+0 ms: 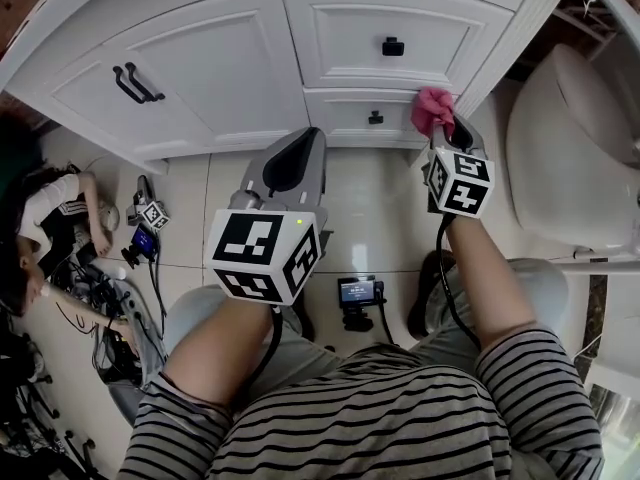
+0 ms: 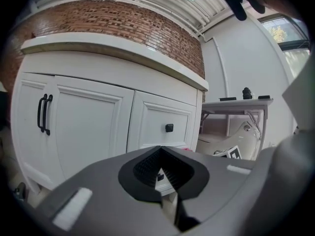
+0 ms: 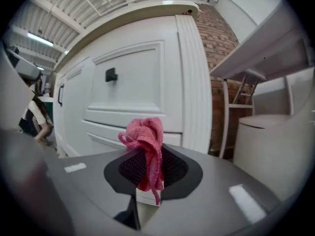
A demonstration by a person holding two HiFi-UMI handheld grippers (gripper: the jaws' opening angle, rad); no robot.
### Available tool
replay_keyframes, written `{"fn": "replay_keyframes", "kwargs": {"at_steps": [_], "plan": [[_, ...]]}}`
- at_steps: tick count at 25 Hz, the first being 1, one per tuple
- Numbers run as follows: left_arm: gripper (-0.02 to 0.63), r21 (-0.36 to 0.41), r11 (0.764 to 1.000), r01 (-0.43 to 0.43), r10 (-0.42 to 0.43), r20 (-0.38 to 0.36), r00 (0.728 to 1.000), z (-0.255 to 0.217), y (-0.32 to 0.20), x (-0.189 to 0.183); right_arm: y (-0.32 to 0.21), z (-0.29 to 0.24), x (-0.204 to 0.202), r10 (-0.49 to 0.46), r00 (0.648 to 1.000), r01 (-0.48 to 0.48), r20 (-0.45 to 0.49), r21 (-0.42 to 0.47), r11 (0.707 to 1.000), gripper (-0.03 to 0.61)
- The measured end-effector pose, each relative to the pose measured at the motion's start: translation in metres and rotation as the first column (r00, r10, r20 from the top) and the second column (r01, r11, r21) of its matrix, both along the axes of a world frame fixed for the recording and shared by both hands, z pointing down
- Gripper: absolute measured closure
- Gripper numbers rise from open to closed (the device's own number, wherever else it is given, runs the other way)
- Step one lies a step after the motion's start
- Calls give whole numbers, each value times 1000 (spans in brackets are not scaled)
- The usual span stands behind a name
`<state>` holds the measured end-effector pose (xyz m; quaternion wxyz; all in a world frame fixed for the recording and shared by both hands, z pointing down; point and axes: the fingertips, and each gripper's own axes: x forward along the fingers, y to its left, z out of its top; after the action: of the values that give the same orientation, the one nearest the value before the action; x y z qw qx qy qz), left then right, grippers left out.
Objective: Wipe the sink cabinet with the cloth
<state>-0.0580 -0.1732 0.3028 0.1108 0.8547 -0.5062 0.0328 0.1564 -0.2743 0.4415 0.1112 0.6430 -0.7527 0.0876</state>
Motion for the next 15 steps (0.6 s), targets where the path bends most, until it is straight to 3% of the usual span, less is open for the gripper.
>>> {"fn": "replay_keyframes", "kwargs": {"at_steps": [2,5,8,11,15], "plan": [[612,2,1000,2,-2,-28,1000,-5,1,-2,4,-2,-50,-117,993,117,28,16,993,511],[612,10,1000,-9,9,-51,999,-11,3,-1,4,9,-136,-280,959,280,34,19,960,511],[612,14,1000,-7,8,-74,997,-15,3,-5,-5,34,-198,-369,929,369,-13,-10,929,511],[613,0,1000,10,-10,-85,996,-16,0,-16,-19,61,-215,-383,923,381,-49,-45,924,509],[612,-35,999,19,-22,-112,993,-12,-5,-25,-23,96,-203,-377,924,368,-60,-115,922,509]]}}
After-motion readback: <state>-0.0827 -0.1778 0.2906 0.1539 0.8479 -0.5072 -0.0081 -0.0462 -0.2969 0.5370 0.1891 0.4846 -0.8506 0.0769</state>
